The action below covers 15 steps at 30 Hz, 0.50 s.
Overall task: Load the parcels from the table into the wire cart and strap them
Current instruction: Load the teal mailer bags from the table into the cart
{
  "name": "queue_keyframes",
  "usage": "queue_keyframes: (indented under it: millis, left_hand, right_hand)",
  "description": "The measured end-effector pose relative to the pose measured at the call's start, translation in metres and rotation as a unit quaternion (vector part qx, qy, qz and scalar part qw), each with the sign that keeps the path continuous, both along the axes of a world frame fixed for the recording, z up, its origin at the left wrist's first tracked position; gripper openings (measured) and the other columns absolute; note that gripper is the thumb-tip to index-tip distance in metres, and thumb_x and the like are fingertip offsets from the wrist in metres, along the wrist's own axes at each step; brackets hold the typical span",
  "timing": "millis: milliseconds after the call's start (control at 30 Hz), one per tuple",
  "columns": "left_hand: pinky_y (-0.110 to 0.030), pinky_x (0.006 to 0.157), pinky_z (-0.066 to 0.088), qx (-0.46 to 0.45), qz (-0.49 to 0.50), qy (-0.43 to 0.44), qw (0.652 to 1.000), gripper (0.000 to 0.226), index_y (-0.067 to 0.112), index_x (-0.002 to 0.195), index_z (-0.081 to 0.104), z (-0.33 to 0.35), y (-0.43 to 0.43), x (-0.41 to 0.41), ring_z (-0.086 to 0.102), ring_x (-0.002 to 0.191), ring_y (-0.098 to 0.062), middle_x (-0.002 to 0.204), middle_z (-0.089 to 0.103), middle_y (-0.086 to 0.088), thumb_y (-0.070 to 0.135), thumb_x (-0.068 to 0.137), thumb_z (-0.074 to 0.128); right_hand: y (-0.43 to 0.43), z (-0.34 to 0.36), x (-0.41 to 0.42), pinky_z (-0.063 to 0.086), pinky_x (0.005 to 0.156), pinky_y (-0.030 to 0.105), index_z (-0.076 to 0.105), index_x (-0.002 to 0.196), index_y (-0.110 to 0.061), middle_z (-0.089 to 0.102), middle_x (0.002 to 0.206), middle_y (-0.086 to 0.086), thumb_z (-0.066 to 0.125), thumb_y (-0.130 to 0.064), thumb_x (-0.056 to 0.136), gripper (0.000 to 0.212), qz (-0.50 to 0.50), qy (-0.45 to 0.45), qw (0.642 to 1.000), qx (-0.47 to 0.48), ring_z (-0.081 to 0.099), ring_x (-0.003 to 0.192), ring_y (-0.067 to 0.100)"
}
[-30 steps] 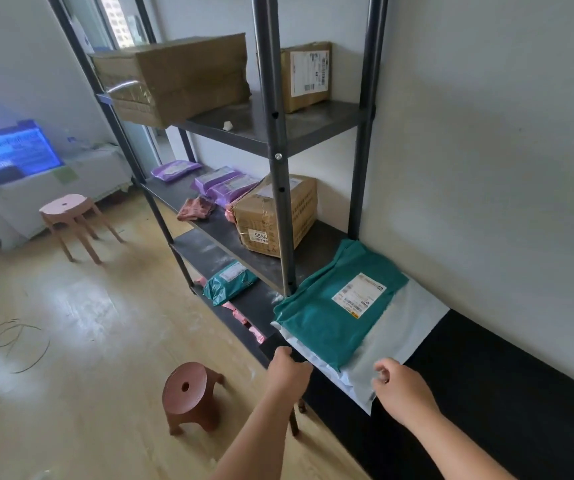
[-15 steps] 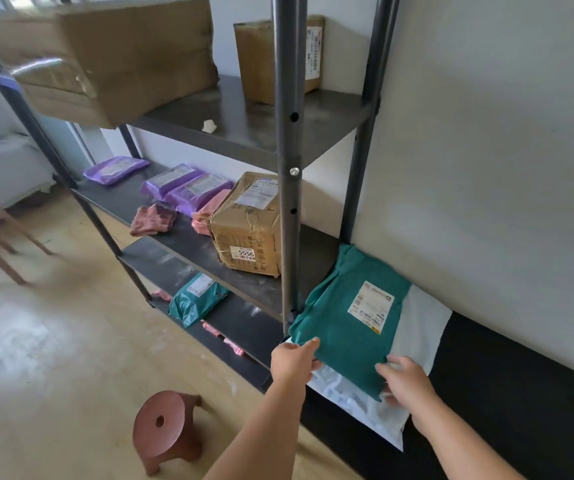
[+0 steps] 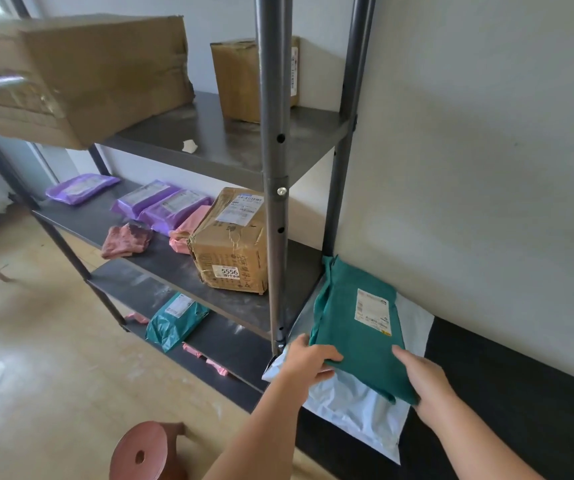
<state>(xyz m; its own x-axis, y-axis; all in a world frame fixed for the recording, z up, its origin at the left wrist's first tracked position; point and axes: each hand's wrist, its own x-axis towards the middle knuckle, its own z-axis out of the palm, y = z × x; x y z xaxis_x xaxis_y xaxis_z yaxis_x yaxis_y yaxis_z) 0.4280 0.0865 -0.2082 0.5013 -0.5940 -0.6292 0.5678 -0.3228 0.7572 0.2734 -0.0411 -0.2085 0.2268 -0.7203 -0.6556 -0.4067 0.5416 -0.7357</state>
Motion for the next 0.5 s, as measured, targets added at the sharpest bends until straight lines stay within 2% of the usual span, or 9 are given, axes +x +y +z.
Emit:
queue_keyframes:
  millis: [67,133,233,267,333,400,433,500]
  left_hand:
    - [-0.033,0.079,0.06,0.019,-0.018,-0.019,0.999,0.039,0.019,0.103,0.055,-0.001,0.0,-0.001,0.069,0.089,-0.02,0.102,0.069,-0.003,0.013,0.071,0.077]
    - [-0.035,0.082,0.059,0.027,-0.009,-0.031,0.999,0.052,0.02,0.108,0.052,-0.003,0.001,-0.002,0.066,0.096,-0.019,0.107,0.064,-0.001,0.025,0.065,0.079]
    - [-0.028,0.07,0.056,0.037,0.026,-0.07,0.997,0.056,0.024,0.118,0.045,-0.002,0.001,-0.001,0.065,0.091,-0.016,0.104,0.06,0.002,0.03,0.074,0.079]
    - [-0.028,0.072,0.055,0.047,0.035,-0.102,0.993,0.054,0.024,0.121,0.045,-0.002,0.0,-0.001,0.064,0.092,-0.016,0.104,0.06,0.004,0.032,0.078,0.077]
    - [-0.033,0.088,0.053,0.072,0.047,-0.189,0.978,0.056,0.022,0.127,0.049,-0.001,-0.002,0.001,0.061,0.101,-0.016,0.112,0.059,0.004,0.038,0.079,0.073]
    - [-0.034,0.092,0.049,0.088,0.058,-0.266,0.958,0.054,0.024,0.127,0.052,0.003,-0.004,0.003,0.057,0.105,-0.014,0.119,0.058,0.006,0.043,0.079,0.069]
    - [-0.034,0.092,0.049,0.089,0.063,-0.281,0.953,0.051,0.025,0.125,0.054,0.007,-0.006,0.003,0.057,0.104,-0.013,0.118,0.058,0.007,0.043,0.08,0.068]
    - [-0.033,0.088,0.05,0.074,0.067,-0.258,0.961,0.043,0.025,0.12,0.057,0.014,-0.013,0.005,0.059,0.099,-0.013,0.113,0.061,0.006,0.042,0.081,0.067]
  right_hand:
    - [-0.003,0.003,0.0,0.055,0.077,0.041,0.063,0.113,-0.006,0.068,0.105,0.013,0.072,-0.021,0.089,0.03,-0.036,-0.045,0.998,0.034,0.065,0.096,0.032]
    - [-0.003,0.008,0.001,0.053,0.066,0.036,0.065,0.104,-0.008,0.07,0.101,0.014,0.073,-0.013,0.087,0.02,-0.059,-0.073,0.994,0.05,0.067,0.091,0.031]
    - [-0.002,0.014,0.004,0.055,0.071,0.037,0.065,0.1,-0.009,0.07,0.104,0.016,0.072,-0.011,0.088,0.014,-0.077,-0.1,0.99,0.06,0.067,0.095,0.033]
    - [-0.002,0.016,0.004,0.055,0.076,0.039,0.065,0.101,-0.008,0.07,0.105,0.017,0.071,-0.011,0.088,0.015,-0.081,-0.107,0.989,0.062,0.067,0.098,0.034]
    - [-0.002,0.019,0.002,0.055,0.081,0.041,0.065,0.104,-0.009,0.07,0.107,0.016,0.068,-0.01,0.09,0.015,-0.091,-0.121,0.987,0.062,0.066,0.099,0.034]
    - [-0.003,0.022,-0.002,0.054,0.074,0.039,0.065,0.104,-0.01,0.07,0.104,0.015,0.064,-0.007,0.092,0.013,-0.105,-0.137,0.983,0.058,0.067,0.095,0.032]
    - [-0.004,0.024,-0.005,0.054,0.071,0.038,0.065,0.103,-0.011,0.07,0.102,0.014,0.062,-0.005,0.093,0.012,-0.113,-0.144,0.982,0.056,0.067,0.092,0.032]
    - [-0.005,0.028,-0.012,0.053,0.068,0.04,0.063,0.104,-0.014,0.069,0.1,0.013,0.056,-0.003,0.096,0.016,-0.121,-0.144,0.981,0.055,0.066,0.09,0.031]
